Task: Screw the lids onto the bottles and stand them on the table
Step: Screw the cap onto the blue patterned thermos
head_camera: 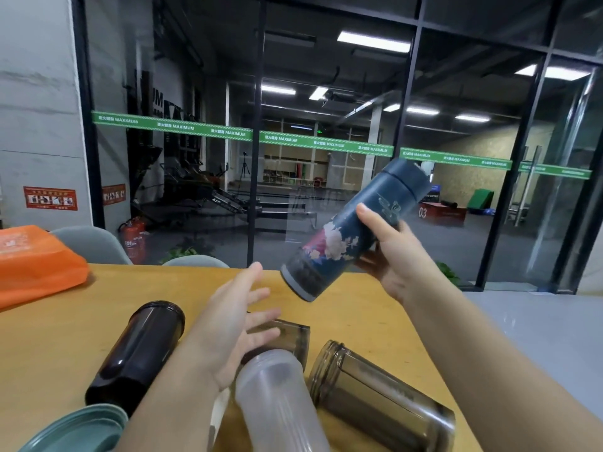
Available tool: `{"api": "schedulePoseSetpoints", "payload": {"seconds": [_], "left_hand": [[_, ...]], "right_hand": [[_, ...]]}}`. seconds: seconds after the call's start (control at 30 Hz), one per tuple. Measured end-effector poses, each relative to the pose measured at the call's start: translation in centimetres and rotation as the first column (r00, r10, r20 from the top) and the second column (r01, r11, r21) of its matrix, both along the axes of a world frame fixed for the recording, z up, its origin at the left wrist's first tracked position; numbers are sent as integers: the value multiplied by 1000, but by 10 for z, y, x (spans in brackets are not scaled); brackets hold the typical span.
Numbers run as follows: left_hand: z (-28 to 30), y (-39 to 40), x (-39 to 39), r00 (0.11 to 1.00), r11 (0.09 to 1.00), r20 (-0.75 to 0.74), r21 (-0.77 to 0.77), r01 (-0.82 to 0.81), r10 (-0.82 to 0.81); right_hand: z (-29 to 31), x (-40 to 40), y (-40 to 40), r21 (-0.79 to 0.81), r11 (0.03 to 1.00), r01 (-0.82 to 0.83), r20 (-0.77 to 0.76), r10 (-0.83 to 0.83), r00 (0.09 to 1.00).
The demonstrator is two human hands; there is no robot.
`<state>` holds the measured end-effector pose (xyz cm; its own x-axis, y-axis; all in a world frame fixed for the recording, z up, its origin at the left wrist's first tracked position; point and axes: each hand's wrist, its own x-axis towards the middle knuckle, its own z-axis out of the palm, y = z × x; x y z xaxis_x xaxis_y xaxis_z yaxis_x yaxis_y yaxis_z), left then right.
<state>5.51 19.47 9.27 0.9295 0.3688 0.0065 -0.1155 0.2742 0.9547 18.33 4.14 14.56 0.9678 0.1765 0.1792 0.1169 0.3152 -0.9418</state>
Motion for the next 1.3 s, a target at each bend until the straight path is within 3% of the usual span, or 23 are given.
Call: {"api": "schedulePoseSetpoints", "payload": {"seconds": [0.17, 0.3, 0.77, 1.3], "left_hand": [[3, 4, -1, 994, 996, 62, -28, -84, 85], [5, 4, -3, 990, 993, 80, -45, -113, 117], [7, 5, -3, 989, 992, 82, -21, -121, 122], [6, 3, -1, 992, 994, 66, 0, -108, 108]], "right_hand": [[-8, 11, 7, -90, 984, 156, 188, -137, 973], [-30, 26, 13, -219, 952, 215, 240, -161, 957], [-81, 60, 5, -418, 864, 280, 172, -228, 958], [-93, 68, 3, -453, 847, 279, 131, -246, 960]]}}
